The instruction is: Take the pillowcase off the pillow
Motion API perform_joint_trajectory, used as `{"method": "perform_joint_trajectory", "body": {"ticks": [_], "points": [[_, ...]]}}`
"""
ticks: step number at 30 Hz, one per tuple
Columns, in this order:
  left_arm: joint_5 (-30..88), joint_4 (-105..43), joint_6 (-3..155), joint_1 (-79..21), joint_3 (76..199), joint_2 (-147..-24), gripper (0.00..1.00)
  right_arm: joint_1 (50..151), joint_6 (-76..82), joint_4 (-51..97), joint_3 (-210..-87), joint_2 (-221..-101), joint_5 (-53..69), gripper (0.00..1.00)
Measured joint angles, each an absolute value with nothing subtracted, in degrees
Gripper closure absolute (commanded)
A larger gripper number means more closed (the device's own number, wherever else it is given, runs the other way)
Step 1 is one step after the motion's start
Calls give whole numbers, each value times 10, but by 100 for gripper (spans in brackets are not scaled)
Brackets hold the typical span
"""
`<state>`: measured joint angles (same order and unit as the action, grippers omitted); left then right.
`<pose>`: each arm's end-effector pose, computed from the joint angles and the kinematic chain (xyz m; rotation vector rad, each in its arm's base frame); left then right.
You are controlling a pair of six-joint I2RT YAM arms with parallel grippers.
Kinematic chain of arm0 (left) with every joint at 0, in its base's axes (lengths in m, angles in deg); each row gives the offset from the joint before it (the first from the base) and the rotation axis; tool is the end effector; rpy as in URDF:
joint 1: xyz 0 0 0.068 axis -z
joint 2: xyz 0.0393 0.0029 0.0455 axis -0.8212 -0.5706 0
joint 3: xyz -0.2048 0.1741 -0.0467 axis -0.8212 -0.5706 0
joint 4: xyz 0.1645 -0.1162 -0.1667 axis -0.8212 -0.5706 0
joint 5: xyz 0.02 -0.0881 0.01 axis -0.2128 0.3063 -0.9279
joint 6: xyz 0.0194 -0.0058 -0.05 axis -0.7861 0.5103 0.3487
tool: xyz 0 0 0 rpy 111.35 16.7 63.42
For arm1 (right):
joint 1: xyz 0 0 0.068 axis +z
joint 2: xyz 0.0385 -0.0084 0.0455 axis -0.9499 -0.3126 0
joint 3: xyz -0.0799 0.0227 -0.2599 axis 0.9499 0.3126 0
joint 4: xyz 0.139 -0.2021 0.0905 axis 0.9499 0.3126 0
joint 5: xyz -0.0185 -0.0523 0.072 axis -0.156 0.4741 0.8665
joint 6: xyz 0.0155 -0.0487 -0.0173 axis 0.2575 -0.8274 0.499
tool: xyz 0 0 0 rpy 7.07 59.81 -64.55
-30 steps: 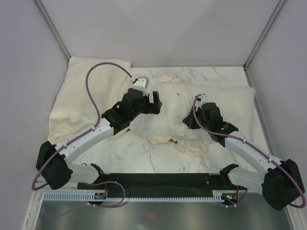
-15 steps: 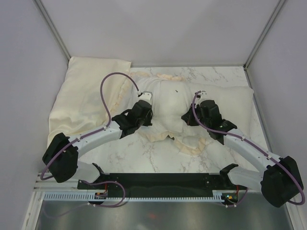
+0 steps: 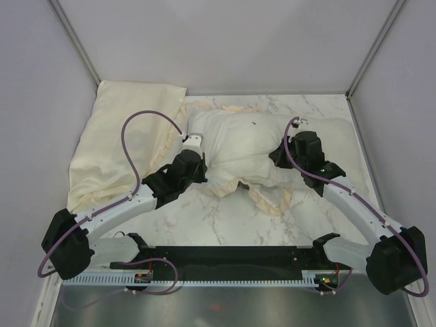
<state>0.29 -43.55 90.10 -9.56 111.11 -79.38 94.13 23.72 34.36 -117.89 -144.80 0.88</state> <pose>0.1937 -0.1802 0.2585 0.1595 2.1323 -0.3554 0.2337 0.0962 0.2698 0.0936 2.1590 0.5116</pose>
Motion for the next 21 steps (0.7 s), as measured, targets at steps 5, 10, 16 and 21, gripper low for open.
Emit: {"method": "perform_joint_trajectory", "body": {"ticks": [5, 10, 16, 21], "points": [[8, -430, 904, -117, 1087, -759, 98, 895, 226, 366, -1202, -1448, 38, 100], [20, -427, 904, -133, 1079, -752, 98, 874, 209, 401, -1232, -1448, 53, 100], [46, -410, 906, -141, 1068, -744, 98, 861, 188, 429, -1247, -1447, 50, 100], [85, -368, 904, -136, 1045, -762, 98, 854, 187, 428, -1220, -1435, 39, 100]]}}
